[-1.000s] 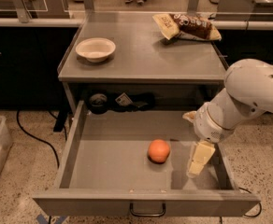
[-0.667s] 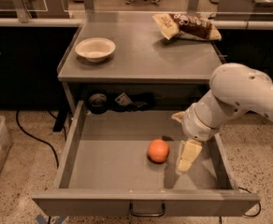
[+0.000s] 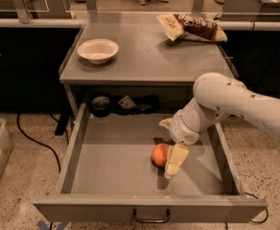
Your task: Pick orange from top drawer and place on counter
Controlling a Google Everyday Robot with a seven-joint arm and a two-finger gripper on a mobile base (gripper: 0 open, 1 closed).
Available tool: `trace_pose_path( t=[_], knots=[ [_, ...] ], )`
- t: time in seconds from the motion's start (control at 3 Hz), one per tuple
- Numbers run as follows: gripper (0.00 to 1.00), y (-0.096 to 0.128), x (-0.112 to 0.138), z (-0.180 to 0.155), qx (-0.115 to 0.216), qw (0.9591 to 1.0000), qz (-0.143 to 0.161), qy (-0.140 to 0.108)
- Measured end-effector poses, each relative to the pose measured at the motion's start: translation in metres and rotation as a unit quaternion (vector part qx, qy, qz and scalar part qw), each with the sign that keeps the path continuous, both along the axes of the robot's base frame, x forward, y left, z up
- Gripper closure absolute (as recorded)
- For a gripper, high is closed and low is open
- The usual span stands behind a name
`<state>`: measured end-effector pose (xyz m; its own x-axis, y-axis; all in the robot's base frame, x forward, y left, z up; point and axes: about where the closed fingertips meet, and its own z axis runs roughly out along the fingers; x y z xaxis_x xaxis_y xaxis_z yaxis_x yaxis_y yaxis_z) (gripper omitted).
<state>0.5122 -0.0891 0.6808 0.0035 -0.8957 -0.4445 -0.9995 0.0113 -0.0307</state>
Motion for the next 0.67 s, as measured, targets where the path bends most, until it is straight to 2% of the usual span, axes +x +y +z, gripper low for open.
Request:
trace_pose_path(
  t=[0.33,0.67],
  knots=[
    [0.00,0.009,-0.012,-0.021,0.000,0.9999,-0.007,0.012],
    [0.00,0.009,-0.027,-0.046,-0.007,0.9992,-0.022,0.032]
  ],
)
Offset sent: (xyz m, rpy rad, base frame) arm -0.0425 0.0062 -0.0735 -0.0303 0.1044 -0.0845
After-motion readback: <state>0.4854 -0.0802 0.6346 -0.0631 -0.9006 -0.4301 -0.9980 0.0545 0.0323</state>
